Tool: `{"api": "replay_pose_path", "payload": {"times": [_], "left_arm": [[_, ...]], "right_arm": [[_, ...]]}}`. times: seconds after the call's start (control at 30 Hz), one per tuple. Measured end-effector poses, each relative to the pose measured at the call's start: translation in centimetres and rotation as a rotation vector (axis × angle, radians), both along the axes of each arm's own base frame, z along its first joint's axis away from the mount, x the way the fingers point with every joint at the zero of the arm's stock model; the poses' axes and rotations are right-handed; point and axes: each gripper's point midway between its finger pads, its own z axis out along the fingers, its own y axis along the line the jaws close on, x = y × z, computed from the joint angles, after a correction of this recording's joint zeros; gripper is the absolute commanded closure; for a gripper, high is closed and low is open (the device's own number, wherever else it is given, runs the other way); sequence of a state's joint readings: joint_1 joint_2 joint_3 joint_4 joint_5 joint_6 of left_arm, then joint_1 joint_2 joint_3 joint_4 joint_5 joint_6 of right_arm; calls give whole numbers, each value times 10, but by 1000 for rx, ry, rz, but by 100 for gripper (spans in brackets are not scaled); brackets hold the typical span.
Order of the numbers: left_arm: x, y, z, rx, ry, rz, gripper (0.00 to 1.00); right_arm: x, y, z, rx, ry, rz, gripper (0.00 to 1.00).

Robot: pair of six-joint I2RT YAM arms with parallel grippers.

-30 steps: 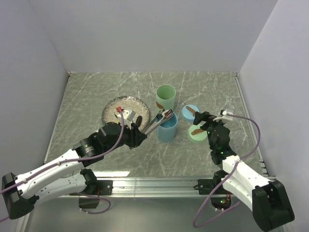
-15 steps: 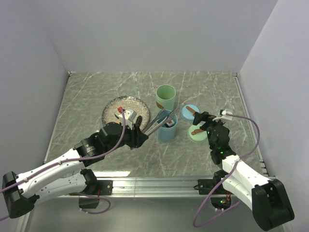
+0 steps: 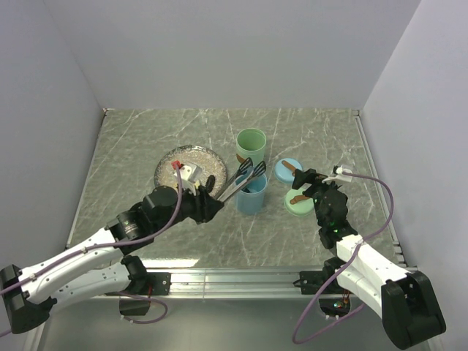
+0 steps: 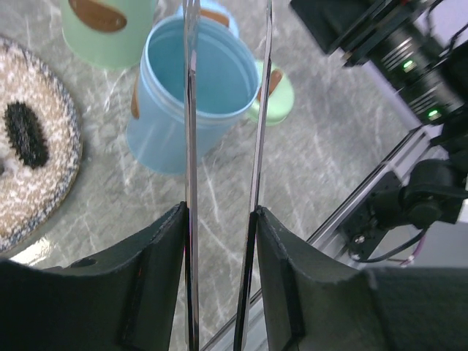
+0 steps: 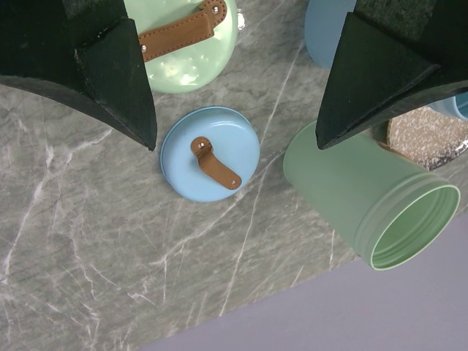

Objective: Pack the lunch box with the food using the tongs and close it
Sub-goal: Place the food into the lunch box, then pick up the food using the clamp

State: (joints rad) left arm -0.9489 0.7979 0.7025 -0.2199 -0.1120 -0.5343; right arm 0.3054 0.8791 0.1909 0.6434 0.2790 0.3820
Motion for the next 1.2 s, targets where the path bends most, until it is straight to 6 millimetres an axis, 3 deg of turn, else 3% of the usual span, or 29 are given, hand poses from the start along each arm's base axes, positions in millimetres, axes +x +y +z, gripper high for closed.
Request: {"api": "replay_pose_path", "payload": {"times": [0.2, 0.37, 0.57, 0.7, 0.83, 0.97, 1.2], "left_arm": [[1, 5, 27, -78, -67, 21, 54], [16, 29, 34, -87, -86, 181, 55], [36, 83, 20, -33, -24, 515, 55], [41, 103, -3, 51, 17, 644, 55], [43, 107, -20, 119, 44, 684, 55], [44, 107, -23, 118, 51, 692, 56], [47, 87, -49, 154, 89, 637, 56]], "right_arm": [[0, 0, 0, 0, 0, 0, 4], [0, 0, 0, 0, 0, 0, 4], [0, 0, 0, 0, 0, 0, 5], [0, 1, -1, 0, 2, 3, 4], [0, 2, -1, -1, 6, 8, 4], [1, 2, -1, -1, 5, 8, 4], [0, 1, 1, 1, -2, 8, 4]]}}
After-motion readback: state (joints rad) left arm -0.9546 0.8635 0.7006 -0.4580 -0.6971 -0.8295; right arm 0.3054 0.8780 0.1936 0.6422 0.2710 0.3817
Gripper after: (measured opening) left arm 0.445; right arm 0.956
